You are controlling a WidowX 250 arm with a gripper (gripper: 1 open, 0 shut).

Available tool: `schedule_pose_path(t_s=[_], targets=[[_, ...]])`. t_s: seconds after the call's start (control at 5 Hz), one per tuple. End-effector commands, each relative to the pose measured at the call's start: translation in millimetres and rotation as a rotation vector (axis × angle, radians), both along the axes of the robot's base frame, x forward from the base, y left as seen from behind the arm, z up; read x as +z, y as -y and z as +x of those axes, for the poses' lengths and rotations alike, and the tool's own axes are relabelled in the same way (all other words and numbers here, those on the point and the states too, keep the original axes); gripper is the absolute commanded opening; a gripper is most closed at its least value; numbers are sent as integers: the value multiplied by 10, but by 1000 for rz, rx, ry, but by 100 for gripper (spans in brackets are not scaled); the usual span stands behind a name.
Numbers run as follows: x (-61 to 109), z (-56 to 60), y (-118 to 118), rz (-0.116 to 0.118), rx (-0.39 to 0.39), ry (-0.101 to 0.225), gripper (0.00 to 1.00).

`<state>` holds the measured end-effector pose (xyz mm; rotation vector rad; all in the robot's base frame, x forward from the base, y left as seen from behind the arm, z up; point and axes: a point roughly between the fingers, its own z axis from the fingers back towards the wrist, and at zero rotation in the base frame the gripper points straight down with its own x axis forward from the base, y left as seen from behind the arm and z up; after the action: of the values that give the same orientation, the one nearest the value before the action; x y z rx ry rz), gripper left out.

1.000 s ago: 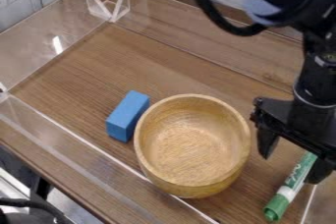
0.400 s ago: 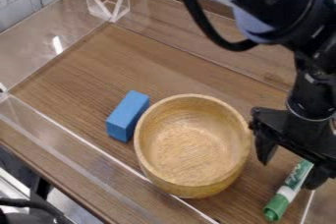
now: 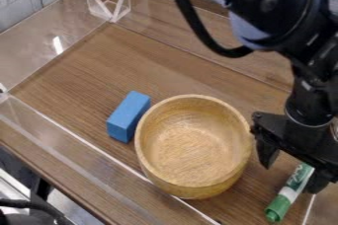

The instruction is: Put the green marker in the brown bowl

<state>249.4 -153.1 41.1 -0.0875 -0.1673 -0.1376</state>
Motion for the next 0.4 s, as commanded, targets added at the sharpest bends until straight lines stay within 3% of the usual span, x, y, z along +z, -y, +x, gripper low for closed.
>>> schedule_pose_path(t_s=[0.0, 0.2], targets=[[97, 79, 11, -27, 7, 43, 100], [10, 73, -1, -34, 11, 41, 100]])
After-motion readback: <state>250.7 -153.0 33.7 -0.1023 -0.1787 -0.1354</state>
